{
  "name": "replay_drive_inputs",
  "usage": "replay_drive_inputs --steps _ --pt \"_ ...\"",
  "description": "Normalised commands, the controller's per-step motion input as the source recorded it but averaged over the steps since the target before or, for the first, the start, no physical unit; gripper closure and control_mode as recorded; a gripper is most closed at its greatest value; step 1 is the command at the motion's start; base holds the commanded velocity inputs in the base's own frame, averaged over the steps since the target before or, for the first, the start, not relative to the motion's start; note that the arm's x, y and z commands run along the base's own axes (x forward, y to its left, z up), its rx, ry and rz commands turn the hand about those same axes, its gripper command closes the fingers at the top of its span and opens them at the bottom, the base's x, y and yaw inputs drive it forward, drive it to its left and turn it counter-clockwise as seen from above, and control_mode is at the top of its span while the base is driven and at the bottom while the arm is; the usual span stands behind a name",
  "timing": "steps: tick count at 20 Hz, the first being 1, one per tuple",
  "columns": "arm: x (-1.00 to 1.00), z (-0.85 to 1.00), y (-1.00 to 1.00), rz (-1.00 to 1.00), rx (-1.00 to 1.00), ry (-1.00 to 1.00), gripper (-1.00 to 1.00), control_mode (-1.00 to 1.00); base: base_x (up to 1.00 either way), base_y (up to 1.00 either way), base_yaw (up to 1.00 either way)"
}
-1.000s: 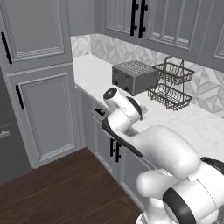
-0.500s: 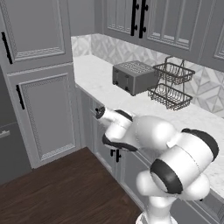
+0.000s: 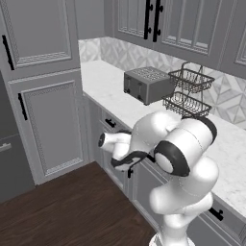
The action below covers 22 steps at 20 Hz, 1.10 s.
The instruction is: Take a straw from the drawer in front and place it inside the glass cup on the dining counter.
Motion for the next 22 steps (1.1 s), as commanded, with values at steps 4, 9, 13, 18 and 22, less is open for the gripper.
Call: replay_drive_inputs --steps 4,9,13,18,22 --pt "0.00 -0.29 -0.32 0.00 -0.03 0.00 -1.00 -1.00 0.00 0.00 0.00" --pt "0.00 -0.14 -0.39 0.00 0.00 -0.01 -1.00 -1.00 0.00 0.00 0.00" --pt "0.00 -0.13 -0.52 0.00 0.00 0.00 -1.00 -1.00 0.00 0.00 0.00" --pt "0.00 -0.23 -0.39 0.00 0.00 0.00 -1.00 -1.00 0.00 0.00 0.00" --pt "0.21 -0.31 -0.01 0.02 0.00 -0.03 -1.00 -1.00 0.00 0.00 0.00"
